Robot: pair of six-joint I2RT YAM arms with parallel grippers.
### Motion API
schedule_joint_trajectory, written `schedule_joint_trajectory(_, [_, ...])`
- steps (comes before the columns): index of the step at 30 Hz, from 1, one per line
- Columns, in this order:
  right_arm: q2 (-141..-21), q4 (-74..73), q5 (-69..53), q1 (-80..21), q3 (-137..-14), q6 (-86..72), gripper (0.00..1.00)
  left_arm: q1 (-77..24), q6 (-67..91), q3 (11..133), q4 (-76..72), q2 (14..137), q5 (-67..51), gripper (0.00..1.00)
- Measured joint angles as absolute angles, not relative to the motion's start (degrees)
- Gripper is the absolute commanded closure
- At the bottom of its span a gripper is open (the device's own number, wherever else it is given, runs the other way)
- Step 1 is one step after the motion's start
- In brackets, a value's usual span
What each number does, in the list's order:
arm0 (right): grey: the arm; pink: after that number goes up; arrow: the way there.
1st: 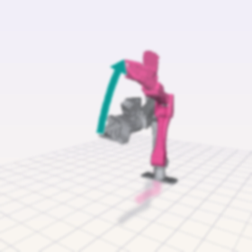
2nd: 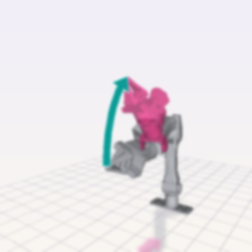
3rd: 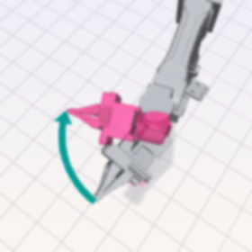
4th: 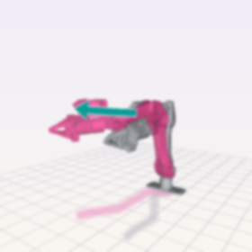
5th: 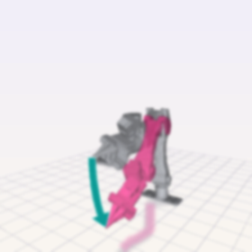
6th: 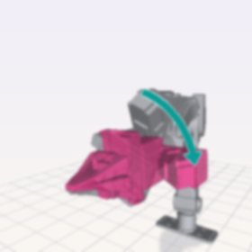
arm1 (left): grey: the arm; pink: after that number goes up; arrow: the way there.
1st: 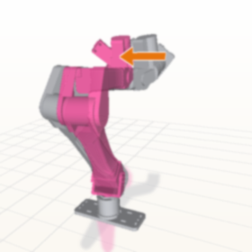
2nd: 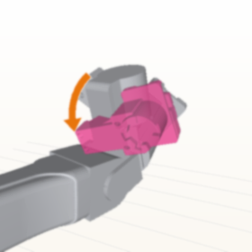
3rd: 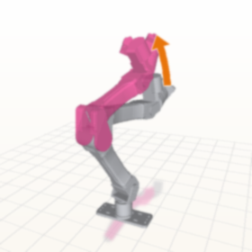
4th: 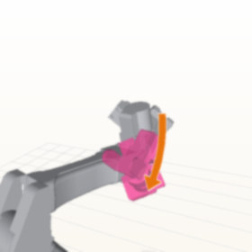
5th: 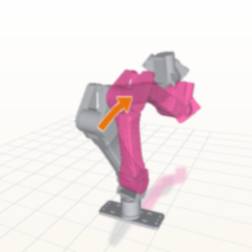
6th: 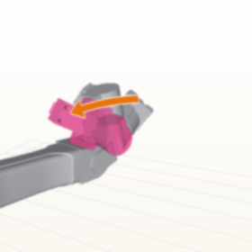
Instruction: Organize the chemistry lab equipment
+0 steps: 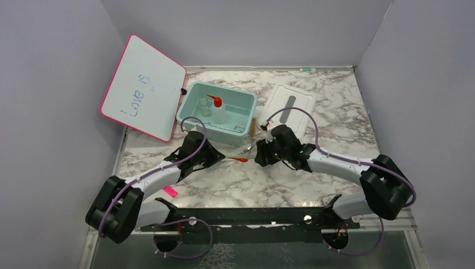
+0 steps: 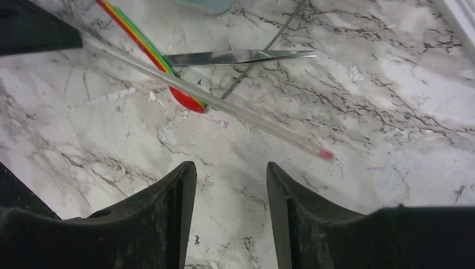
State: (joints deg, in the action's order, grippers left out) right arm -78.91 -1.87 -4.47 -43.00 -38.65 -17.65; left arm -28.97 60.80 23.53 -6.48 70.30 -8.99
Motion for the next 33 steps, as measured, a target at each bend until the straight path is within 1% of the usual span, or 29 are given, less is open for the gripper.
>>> schedule_joint_trajectory(6, [-80.6,-1.3,-9.0,-43.0,-39.1,-13.6,0.43,-29.0,57.1,27.4,1.4,65.1,-9.8,1.0])
schedule_joint_trajectory(11, [-80.4,2.4,-11.9,-43.4,-39.0,-11.9,0.43,-29.0,53.9,30.9,8.3,63.1,-10.8,1.0])
schedule_joint_trajectory(21, [-80.3,17.0,-15.8,-47.7,-35.2,-4.1,0.46,-29.0,50.8,33.6,18.3,59.4,-12.5,1.0])
schedule_joint_trajectory(23, [-81.5,20.5,-16.1,-48.2,-34.1,-2.0,0.49,-29.0,50.5,34.1,20.1,58.8,-12.5,1.0])
schedule_joint_trajectory(25, [-83.2,22.6,-16.5,-48.6,-33.7,0.0,0.56,-29.0,50.3,34.5,21.3,58.2,-12.5,1.0])
schedule_joint_trajectory(29, [-86.9,24.4,-17.9,-48.8,-33.8,4.5,0.65,-29.0,50.1,35.2,22.9,57.4,-12.5,1.0])
schedule_joint_trajectory(30, [-87.9,24.4,-18.3,-48.8,-34.0,5.8,0.69,-29.0,50.0,35.2,23.0,57.3,-12.5,1.0])
schedule_joint_trajectory(33, [-90.7,24.1,-19.0,-49.0,-35.3,9.1,0.86,-29.0,49.9,35.2,23.7,57.3,-12.5,1.0])
